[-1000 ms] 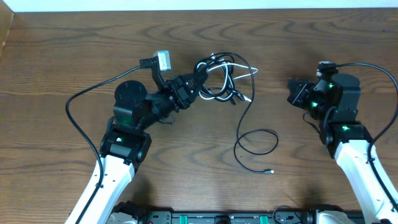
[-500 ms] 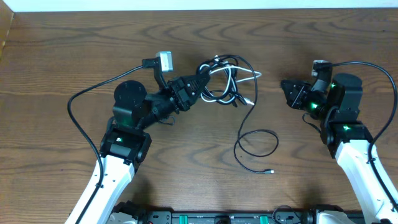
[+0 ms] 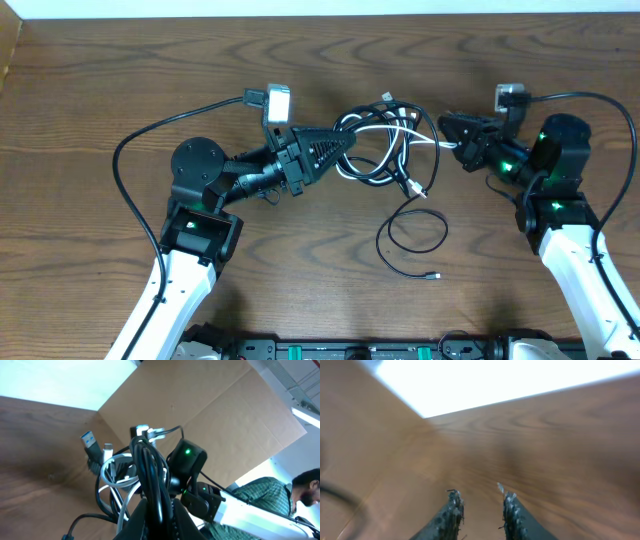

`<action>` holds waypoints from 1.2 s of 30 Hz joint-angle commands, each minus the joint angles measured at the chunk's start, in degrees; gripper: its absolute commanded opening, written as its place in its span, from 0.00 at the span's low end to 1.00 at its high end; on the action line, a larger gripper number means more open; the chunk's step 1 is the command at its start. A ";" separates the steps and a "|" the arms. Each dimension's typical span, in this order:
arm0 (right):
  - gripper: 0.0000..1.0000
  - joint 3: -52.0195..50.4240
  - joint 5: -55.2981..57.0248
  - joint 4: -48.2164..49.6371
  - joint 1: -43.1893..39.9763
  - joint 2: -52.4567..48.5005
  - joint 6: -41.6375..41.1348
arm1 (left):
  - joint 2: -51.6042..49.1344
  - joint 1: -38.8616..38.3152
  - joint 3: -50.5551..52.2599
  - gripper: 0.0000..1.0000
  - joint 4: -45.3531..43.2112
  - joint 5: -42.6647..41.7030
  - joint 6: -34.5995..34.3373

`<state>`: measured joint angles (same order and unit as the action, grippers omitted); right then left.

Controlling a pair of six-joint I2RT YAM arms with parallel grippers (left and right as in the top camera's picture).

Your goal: Untangle cables

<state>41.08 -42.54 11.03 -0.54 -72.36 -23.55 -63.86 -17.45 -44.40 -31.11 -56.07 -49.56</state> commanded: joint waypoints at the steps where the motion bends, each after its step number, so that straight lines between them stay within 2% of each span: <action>1: 0.27 0.00 -13.40 3.74 -0.09 -0.13 2.40 | 0.98 0.07 -1.20 0.07 -0.72 -2.27 -0.70; 9: 0.27 0.00 -16.50 5.05 3.76 -0.13 3.08 | 0.98 0.02 -1.20 0.08 -0.74 -2.40 -0.68; 26: 0.28 0.00 -20.02 2.45 3.85 -0.13 7.58 | 0.98 3.04 -1.20 0.07 -0.72 -1.55 -0.52; 36: 0.29 0.00 -20.41 3.34 3.98 -0.13 7.74 | 0.94 0.17 -1.20 0.08 -0.68 -2.23 -0.50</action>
<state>41.08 -62.00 14.09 2.87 -72.38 -17.08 -63.86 -15.99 -44.40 -31.14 -57.34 -49.71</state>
